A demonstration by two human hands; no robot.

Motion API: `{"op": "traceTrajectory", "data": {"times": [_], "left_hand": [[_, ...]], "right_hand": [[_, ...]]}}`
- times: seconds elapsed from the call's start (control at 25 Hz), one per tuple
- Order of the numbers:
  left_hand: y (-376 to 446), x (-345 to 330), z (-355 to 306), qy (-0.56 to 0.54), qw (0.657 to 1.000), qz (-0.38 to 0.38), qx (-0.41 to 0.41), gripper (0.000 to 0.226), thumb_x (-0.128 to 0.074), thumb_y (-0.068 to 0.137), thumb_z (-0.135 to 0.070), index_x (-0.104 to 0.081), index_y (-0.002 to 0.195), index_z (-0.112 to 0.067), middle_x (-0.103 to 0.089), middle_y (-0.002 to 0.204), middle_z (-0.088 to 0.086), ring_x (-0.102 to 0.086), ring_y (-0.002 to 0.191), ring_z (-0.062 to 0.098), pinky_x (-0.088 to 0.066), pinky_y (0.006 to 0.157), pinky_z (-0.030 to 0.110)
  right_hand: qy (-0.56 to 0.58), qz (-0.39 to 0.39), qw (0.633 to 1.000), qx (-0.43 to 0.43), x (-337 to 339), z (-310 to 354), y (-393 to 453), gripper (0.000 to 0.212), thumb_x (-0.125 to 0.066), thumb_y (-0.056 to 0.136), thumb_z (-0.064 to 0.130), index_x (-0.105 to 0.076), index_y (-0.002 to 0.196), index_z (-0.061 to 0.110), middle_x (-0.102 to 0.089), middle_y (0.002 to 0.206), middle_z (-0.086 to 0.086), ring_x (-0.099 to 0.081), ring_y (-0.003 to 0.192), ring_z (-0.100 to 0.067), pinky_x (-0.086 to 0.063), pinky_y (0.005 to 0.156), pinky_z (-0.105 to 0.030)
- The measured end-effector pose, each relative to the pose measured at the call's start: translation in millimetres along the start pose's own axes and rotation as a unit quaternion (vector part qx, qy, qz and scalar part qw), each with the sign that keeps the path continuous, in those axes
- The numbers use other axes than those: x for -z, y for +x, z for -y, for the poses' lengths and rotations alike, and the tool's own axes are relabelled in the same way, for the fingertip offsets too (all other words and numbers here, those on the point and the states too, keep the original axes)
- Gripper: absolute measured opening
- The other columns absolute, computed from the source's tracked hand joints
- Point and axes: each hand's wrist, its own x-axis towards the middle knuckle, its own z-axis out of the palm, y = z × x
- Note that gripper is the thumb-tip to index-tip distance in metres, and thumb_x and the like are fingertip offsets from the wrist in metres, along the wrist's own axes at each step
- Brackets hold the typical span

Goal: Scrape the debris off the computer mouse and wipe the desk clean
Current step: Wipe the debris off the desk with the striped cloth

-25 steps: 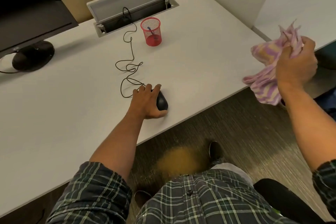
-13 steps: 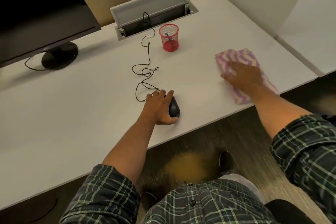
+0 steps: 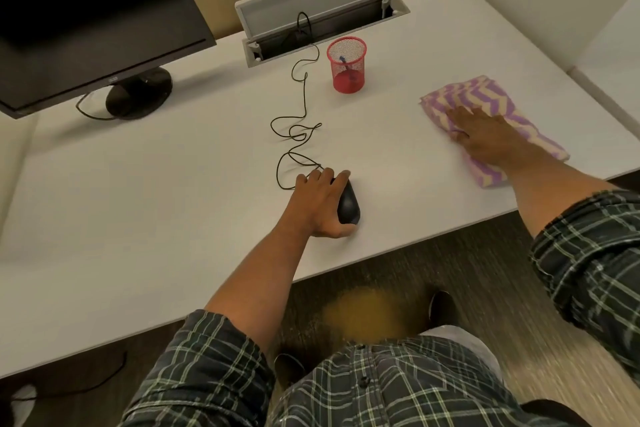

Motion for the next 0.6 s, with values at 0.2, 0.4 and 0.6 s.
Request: {"op": "traceTrajectory", "data": {"times": [0.2, 0.4, 0.6], "left_hand": [[2.6, -0.2, -1.5, -0.002, 1.000, -0.004, -0.004, 0.106, -0.056, 0.066, -0.078, -0.028, 0.150, -0.021, -0.051, 0.131, 0.009, -0.050, 0.117, 0.032, -0.039, 0.097, 0.048], [3.7, -0.6, -4.4, -0.006, 1.000, -0.008, -0.002, 0.106, -0.056, 0.065, -0.078, -0.028, 0.150, -0.021, -0.051, 0.130, 0.009, -0.050, 0.117, 0.032, -0.039, 0.098, 0.048], [2.4, -2.0, -5.8, -0.006, 1.000, -0.017, -0.001, 0.108, -0.055, 0.066, -0.079, -0.028, 0.151, -0.020, -0.052, 0.130, 0.009, -0.051, 0.115, 0.032, -0.039, 0.096, 0.047]], "right_hand": [[-0.024, -0.045, 0.998, -0.023, -7.3, 12.4, 6.2, 0.055, -0.031, 0.105, 0.037, -0.015, 0.157, 0.027, -0.018, 0.165, 0.000, -0.016, 0.150, -0.030, -0.017, 0.117, -0.060], [-0.053, -0.046, 0.997, -0.027, -16.2, 18.0, 3.8, 0.066, -0.030, 0.102, 0.049, -0.009, 0.159, 0.022, -0.012, 0.166, -0.004, -0.016, 0.151, -0.031, -0.017, 0.118, -0.058], [-0.081, -0.028, 0.996, -0.013, -16.8, 16.1, 6.0, 0.069, -0.023, 0.102, 0.054, -0.003, 0.160, 0.023, -0.004, 0.167, -0.001, -0.010, 0.153, -0.029, -0.012, 0.120, -0.055]]}}
